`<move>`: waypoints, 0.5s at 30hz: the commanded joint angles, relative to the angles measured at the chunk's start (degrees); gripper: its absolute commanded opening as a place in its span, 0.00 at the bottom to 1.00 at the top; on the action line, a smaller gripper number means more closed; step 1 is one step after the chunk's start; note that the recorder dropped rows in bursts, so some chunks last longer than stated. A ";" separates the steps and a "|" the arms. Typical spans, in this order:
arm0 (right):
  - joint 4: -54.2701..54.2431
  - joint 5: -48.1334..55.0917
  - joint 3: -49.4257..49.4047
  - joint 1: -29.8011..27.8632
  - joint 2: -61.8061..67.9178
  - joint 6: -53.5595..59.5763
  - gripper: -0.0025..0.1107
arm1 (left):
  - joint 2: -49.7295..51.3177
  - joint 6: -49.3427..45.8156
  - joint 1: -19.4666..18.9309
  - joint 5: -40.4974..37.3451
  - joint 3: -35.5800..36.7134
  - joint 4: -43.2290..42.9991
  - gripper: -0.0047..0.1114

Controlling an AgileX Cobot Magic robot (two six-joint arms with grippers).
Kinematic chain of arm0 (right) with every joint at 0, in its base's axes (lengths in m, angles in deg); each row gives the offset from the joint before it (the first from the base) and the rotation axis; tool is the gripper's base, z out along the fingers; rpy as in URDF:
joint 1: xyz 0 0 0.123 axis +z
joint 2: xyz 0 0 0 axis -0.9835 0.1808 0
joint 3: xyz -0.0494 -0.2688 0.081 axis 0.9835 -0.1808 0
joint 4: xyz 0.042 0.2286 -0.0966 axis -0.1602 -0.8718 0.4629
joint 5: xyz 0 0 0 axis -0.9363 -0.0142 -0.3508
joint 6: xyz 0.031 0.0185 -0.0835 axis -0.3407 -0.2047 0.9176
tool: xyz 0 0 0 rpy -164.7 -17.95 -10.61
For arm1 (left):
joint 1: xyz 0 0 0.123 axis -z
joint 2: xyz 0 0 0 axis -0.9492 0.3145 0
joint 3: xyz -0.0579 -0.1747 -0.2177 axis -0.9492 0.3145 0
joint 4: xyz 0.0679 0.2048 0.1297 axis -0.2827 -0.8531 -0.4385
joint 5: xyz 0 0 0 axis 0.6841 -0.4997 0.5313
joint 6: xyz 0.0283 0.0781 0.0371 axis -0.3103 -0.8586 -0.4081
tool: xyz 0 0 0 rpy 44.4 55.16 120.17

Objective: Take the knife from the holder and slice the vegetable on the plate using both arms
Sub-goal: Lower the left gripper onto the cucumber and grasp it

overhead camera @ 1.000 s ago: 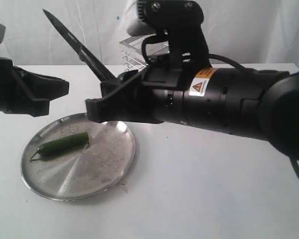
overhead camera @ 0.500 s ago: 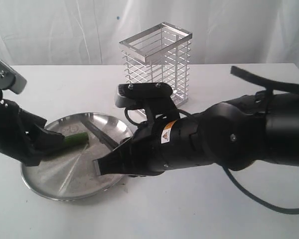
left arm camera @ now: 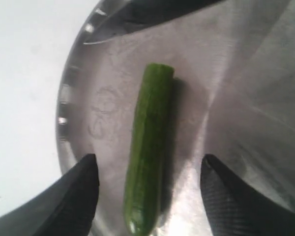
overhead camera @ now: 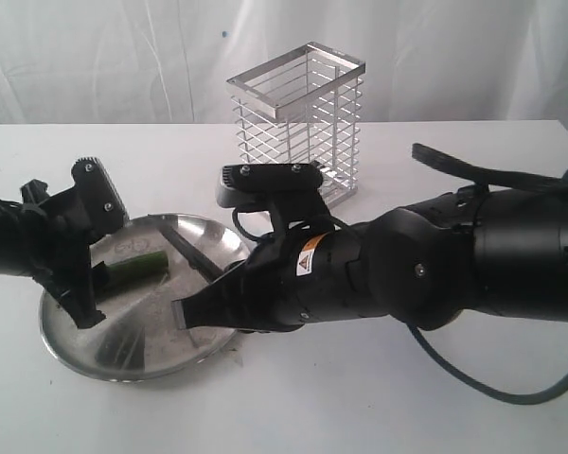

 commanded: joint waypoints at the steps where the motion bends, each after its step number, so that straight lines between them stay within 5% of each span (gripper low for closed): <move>1: 0.56 -2.32 0.24 -0.60 -0.20 0.73 0.02 | 3.05 -1.54 0.40 -0.24 -2.80 0.55 0.58; 15: 0.56 -5.27 0.24 -0.60 -1.37 0.73 0.02 | 12.79 0.44 0.40 -0.34 -5.15 0.66 0.58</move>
